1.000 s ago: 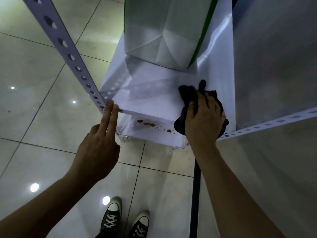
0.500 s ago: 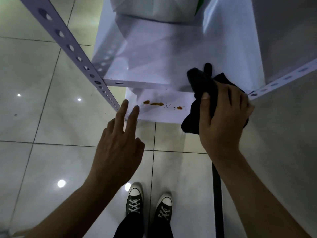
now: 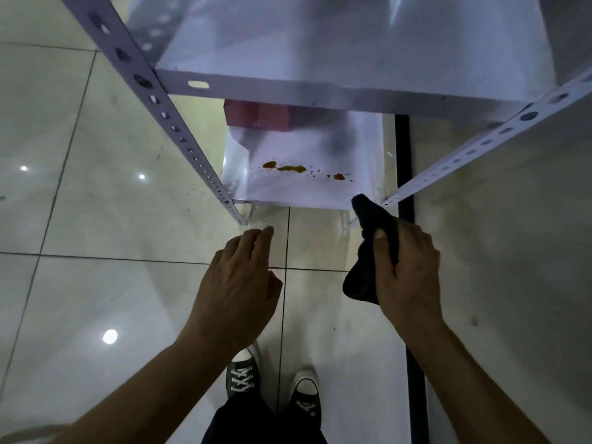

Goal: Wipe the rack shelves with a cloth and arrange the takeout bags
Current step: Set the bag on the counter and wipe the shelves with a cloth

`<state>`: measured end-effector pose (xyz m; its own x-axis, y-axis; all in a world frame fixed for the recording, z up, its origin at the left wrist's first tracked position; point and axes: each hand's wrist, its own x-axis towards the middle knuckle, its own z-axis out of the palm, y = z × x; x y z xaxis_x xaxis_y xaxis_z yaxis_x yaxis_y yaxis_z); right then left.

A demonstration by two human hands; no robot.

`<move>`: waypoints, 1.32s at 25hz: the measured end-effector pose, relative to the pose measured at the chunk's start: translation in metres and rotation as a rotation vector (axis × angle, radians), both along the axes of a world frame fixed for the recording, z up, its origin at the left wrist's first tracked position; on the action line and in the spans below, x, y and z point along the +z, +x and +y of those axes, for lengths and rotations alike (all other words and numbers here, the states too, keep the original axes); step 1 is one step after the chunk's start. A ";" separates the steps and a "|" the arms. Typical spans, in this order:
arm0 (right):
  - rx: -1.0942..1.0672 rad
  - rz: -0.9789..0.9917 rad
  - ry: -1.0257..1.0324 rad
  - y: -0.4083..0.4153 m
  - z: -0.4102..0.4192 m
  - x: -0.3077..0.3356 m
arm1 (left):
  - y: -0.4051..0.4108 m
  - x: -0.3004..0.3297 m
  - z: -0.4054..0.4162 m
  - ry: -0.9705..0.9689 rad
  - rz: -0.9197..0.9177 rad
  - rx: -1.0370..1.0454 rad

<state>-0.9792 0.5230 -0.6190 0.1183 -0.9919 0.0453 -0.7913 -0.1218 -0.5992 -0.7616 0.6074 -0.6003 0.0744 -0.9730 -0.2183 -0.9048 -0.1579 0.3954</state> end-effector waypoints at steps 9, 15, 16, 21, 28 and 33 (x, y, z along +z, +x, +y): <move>0.055 0.045 -0.148 0.036 -0.068 -0.103 | 0.006 -0.102 -0.024 -0.024 -0.043 -0.021; 0.101 0.168 -0.378 0.055 -0.121 -0.149 | 0.025 -0.156 -0.058 -0.025 -0.108 -0.039; 0.089 0.159 -0.399 0.054 -0.133 -0.157 | 0.030 -0.164 -0.063 -0.030 -0.119 -0.051; 0.089 0.460 -0.154 0.048 -0.164 -0.212 | 0.050 -0.202 -0.077 0.008 -0.218 -0.051; 0.295 0.424 -0.281 0.065 -0.169 -0.228 | 0.064 -0.220 -0.072 -0.027 -0.129 -0.018; 0.407 0.417 -0.235 0.104 -0.156 -0.223 | 0.066 -0.218 -0.071 0.007 -0.099 -0.038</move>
